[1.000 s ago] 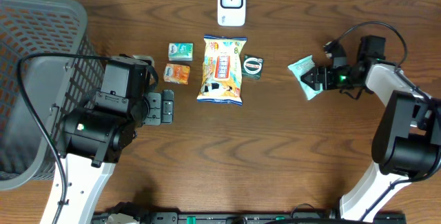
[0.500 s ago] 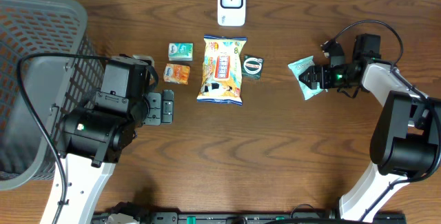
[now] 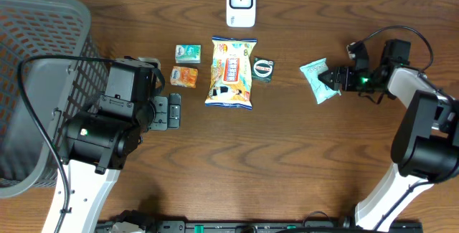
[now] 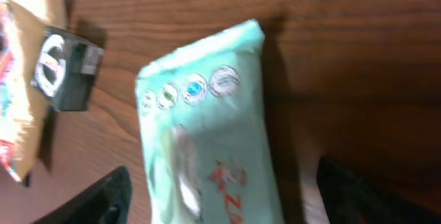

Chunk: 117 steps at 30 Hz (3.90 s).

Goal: Scan the item barcode

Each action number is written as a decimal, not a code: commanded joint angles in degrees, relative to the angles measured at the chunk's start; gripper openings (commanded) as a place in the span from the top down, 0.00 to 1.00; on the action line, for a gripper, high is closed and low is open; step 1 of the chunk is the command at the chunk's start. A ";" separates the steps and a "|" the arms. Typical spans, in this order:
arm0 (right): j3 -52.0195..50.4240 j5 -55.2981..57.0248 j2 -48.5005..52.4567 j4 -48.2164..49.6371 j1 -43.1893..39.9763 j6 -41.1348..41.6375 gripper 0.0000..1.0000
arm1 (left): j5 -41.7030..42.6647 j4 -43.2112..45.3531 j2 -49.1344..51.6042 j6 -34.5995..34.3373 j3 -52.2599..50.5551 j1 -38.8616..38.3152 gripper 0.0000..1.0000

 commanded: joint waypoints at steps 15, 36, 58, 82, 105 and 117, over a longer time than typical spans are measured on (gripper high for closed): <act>0.04 -0.26 6.84 -0.98 2.95 5.16 0.99 | -0.35 -0.31 0.17 0.07 0.74 -0.02 0.02; 3.26 -7.32 -6.95 24.09 10.14 31.89 0.99 | -0.35 -0.31 0.17 0.07 0.74 -0.02 0.02; 36.15 12.46 11.45 32.37 27.19 40.33 0.99 | -0.35 -0.31 0.17 0.07 0.74 -0.02 0.02; 49.42 11.80 26.25 25.38 28.22 43.52 0.99 | -0.35 -0.31 0.17 0.07 0.74 -0.02 0.02; 50.38 11.80 11.08 -2.82 -0.87 35.15 0.99 | -0.35 -0.31 0.17 0.07 0.74 -0.02 0.02; 50.16 17.90 11.17 -21.79 -23.04 12.35 0.99 | -0.35 -0.31 0.17 0.07 0.74 -0.02 0.02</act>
